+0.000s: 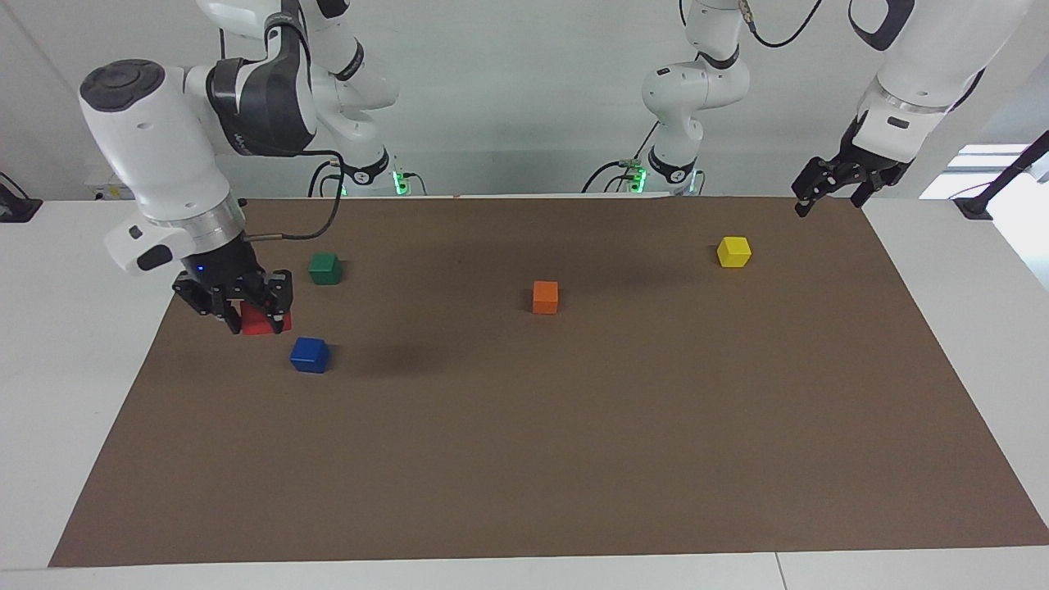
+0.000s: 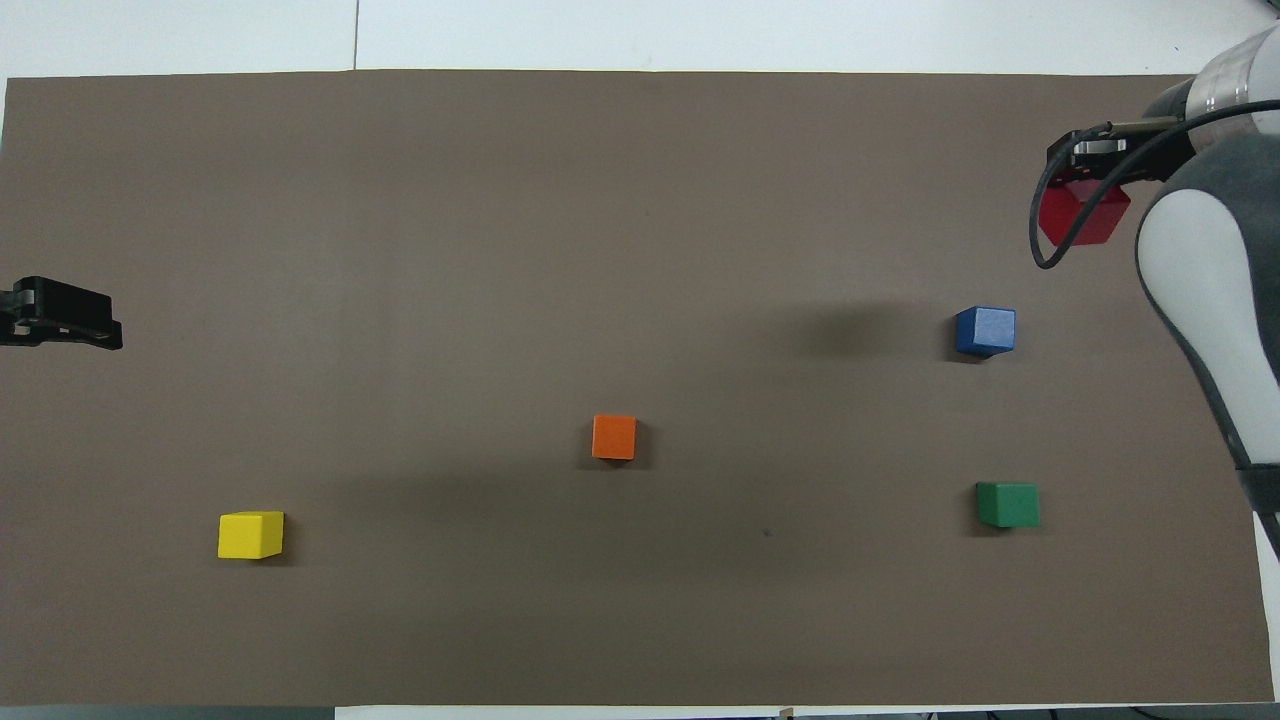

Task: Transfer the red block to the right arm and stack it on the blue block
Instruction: 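Carry the red cube with the right gripper toward the blue cube, then move the red cube over the blue cube with the right gripper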

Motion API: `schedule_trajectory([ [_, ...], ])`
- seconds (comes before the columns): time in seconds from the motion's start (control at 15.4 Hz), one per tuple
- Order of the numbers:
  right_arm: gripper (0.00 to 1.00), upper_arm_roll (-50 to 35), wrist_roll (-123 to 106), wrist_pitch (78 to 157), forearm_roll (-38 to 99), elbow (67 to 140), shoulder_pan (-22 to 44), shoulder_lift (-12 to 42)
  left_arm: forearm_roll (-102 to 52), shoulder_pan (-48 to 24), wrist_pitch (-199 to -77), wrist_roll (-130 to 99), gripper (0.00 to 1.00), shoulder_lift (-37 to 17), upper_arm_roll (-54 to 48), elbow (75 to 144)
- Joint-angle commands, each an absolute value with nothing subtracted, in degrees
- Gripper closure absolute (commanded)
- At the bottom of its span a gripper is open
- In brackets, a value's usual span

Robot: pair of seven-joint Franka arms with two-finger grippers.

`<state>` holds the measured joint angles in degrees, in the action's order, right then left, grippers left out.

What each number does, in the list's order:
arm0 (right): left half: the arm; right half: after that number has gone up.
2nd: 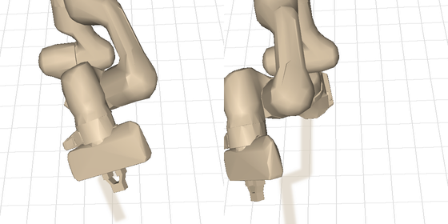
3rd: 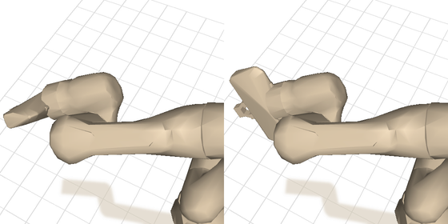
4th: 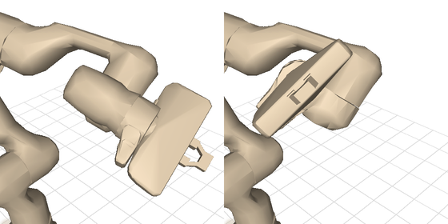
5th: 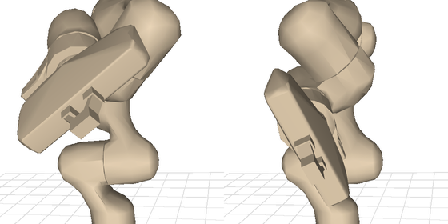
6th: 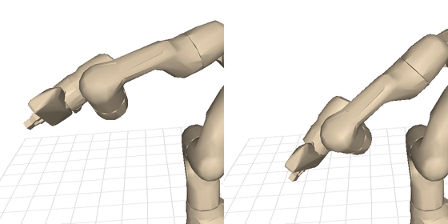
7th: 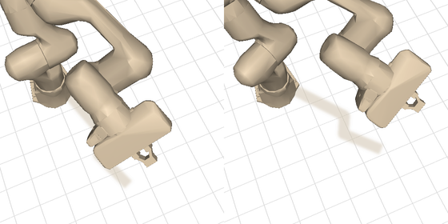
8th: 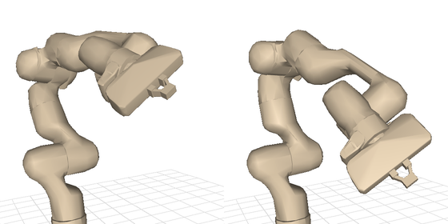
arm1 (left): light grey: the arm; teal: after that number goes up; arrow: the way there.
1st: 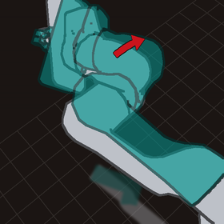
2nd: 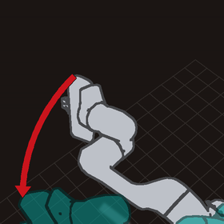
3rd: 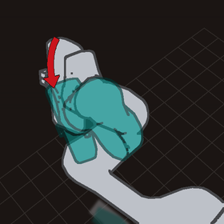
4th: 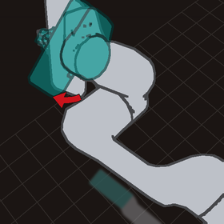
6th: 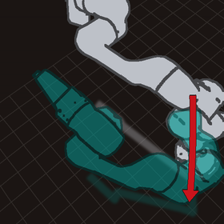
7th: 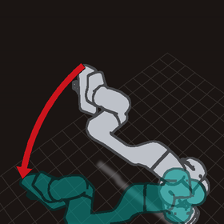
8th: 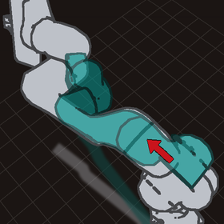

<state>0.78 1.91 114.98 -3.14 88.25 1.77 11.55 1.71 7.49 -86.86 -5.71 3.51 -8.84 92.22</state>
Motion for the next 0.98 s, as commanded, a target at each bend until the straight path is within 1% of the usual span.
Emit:
schedule_trajectory([
  [0.0,1.00,0.3,2.0,135.5,-6.2,107.5,1.5,2.0,1.6,6.4,-87.0,-3.9,0.00,5.4,-7.2,95.4],
  [0.13,1.00,0.3,5.4,144.4,-6.2,114.4,1.8,-1.0,1.6,6.3,-86.8,-2.6,0.00,5.7,-7.1,95.9],
  [0.33,1.00,0.3,6.0,154.0,-6.2,121.4,1.6,-3.0,1.6,6.4,-86.8,-2.5,0.00,5.7,-6.3,95.9],
  [0.59,1.00,0.4,6.0,157.5,-6.2,126.5,0.6,-4.7,1.6,6.3,-86.7,-2.5,0.00,5.7,-6.2,96.0],
  [0.72,1.00,0.4,5.9,162.4,-6.2,130.5,0.1,-5.1,1.6,6.2,-86.6,-2.6,0.00,5.7,-5.9,96.0],
  [0.91,1.00,0.4,5.8,163.1,-6.4,131.3,-1.1,-4.2,1.6,6.1,-86.4,-2.6,0.00,4.6,-5.6,95.7],
])
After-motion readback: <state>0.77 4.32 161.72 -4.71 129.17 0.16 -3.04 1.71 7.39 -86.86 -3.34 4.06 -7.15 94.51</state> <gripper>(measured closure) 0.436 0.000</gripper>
